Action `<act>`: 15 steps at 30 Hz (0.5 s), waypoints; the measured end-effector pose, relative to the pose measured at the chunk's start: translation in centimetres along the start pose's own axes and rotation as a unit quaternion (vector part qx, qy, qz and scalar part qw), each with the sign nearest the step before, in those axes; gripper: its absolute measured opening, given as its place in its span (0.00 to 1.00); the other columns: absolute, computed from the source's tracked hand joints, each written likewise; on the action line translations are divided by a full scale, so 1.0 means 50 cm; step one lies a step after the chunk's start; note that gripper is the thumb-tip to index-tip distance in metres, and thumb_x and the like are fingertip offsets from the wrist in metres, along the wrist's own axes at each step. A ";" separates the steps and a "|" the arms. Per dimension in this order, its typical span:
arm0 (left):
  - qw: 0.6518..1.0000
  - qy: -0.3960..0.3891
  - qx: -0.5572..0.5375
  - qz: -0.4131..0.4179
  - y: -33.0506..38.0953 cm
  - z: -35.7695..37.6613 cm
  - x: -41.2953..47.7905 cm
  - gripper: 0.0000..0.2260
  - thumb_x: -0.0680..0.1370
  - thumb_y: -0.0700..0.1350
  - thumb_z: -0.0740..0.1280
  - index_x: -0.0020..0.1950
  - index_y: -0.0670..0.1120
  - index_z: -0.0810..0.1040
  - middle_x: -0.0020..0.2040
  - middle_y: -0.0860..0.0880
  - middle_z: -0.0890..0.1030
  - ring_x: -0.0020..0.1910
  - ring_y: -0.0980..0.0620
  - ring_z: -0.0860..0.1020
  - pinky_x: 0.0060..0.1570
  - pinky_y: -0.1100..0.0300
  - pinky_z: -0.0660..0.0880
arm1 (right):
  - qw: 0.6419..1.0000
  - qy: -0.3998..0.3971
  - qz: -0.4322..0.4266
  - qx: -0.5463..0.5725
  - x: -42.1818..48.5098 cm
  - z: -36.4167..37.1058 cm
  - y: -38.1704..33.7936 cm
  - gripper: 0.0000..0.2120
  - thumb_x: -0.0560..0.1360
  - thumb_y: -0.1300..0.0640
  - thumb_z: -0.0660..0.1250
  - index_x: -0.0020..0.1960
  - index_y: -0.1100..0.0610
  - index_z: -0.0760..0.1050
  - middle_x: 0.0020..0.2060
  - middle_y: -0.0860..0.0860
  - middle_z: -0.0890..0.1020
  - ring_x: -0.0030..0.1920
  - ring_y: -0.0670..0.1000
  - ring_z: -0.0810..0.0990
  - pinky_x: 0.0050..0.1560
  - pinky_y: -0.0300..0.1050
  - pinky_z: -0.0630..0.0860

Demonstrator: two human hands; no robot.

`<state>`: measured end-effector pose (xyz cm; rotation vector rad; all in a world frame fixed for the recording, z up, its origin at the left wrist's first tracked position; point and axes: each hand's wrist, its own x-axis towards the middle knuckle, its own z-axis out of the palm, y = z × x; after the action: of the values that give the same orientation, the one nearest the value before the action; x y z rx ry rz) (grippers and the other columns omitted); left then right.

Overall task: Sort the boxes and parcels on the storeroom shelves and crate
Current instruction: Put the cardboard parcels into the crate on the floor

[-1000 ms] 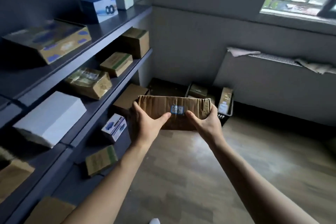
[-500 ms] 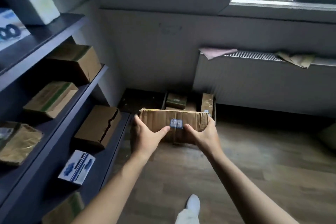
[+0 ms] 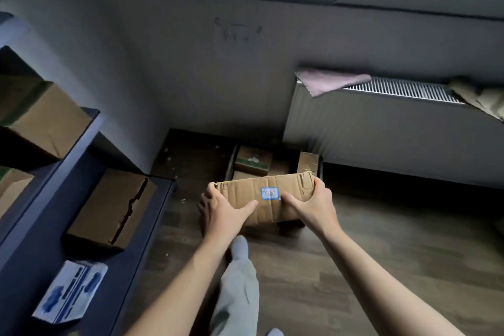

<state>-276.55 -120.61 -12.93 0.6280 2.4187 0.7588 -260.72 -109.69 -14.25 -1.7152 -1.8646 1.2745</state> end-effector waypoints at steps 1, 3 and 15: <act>1.000 -0.018 -0.012 -0.001 0.011 0.021 0.039 0.50 0.65 0.59 0.77 0.76 0.45 0.52 0.70 0.39 0.66 0.69 0.40 0.65 0.67 0.49 0.63 | 1.000 -0.002 0.001 -0.009 0.047 0.005 0.001 0.40 0.63 0.41 0.77 0.70 0.51 0.66 0.62 0.51 0.73 0.63 0.51 0.73 0.63 0.47 0.72; 0.998 -0.062 -0.029 -0.006 0.028 0.066 0.121 0.52 0.67 0.58 0.77 0.78 0.49 0.46 0.70 0.38 0.65 0.69 0.40 0.65 0.67 0.49 0.64 | 1.000 -0.003 -0.003 -0.024 0.141 0.018 0.007 0.41 0.64 0.43 0.78 0.71 0.53 0.66 0.64 0.52 0.73 0.64 0.51 0.73 0.63 0.46 0.70; 0.973 -0.179 -0.065 -0.134 0.001 0.395 0.486 0.32 0.69 0.51 0.76 0.67 0.46 0.64 0.60 0.42 0.75 0.60 0.42 0.74 0.55 0.55 0.72 | 0.979 -0.098 0.012 -0.177 0.640 0.136 0.113 0.45 0.66 0.45 0.75 0.76 0.52 0.58 0.70 0.54 0.68 0.72 0.53 0.64 0.71 0.49 0.65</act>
<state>-283.04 -99.41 -35.02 0.3411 2.0494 0.6240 -269.72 -83.81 -33.00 -1.8427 -2.3092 1.2152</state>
